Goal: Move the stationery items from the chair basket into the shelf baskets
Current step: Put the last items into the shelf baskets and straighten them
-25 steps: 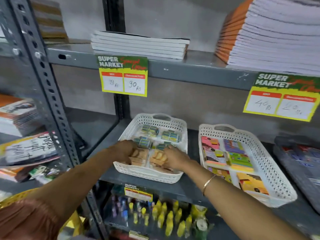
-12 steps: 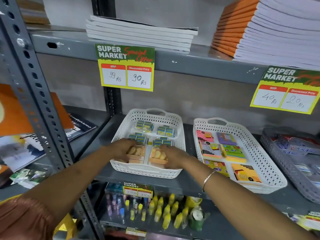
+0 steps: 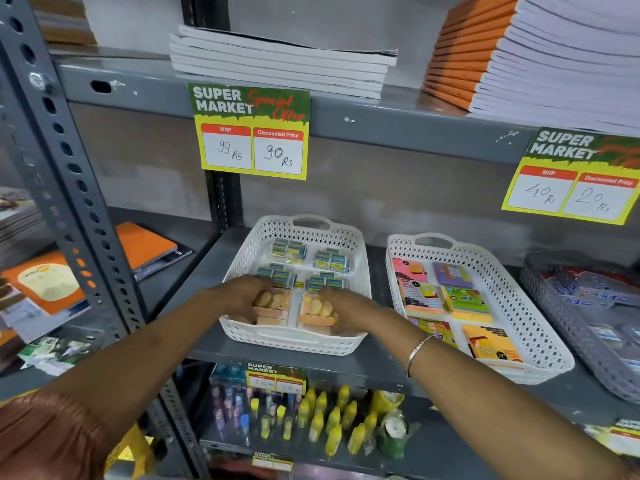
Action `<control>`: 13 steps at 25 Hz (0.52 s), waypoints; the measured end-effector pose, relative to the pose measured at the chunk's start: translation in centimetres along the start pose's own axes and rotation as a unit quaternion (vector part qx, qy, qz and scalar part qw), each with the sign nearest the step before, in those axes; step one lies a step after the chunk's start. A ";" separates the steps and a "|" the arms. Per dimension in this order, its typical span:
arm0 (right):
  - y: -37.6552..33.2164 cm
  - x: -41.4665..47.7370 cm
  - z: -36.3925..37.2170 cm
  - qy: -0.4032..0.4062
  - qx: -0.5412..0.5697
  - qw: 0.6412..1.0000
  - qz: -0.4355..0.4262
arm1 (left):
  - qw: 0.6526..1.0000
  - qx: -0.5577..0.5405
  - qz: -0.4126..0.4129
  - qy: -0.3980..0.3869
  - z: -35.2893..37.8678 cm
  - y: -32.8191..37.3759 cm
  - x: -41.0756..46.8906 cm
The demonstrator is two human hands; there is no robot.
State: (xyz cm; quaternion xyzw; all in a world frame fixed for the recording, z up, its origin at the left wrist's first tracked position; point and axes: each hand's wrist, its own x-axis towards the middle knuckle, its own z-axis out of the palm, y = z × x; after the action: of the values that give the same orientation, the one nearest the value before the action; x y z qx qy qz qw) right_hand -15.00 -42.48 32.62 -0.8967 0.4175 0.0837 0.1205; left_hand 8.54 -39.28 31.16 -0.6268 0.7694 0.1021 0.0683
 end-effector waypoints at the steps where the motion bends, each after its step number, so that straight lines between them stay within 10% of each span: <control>1: 0.0 0.1 0.0 0.001 0.001 1.000 -0.001 | 1.000 -0.003 0.007 -0.003 0.0 -0.1 -0.4; 13: 0.2 0.2 0.5 0.020 0.006 1.000 0.008 | 0.994 -0.107 -0.038 0.000 -0.4 0.1 -0.7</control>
State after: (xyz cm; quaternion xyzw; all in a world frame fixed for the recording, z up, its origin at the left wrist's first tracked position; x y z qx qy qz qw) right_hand -15.04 -42.56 32.04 -0.8940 0.4279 0.0642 0.1163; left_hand 8.55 -38.72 31.74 -0.6594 0.7298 0.1807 0.0047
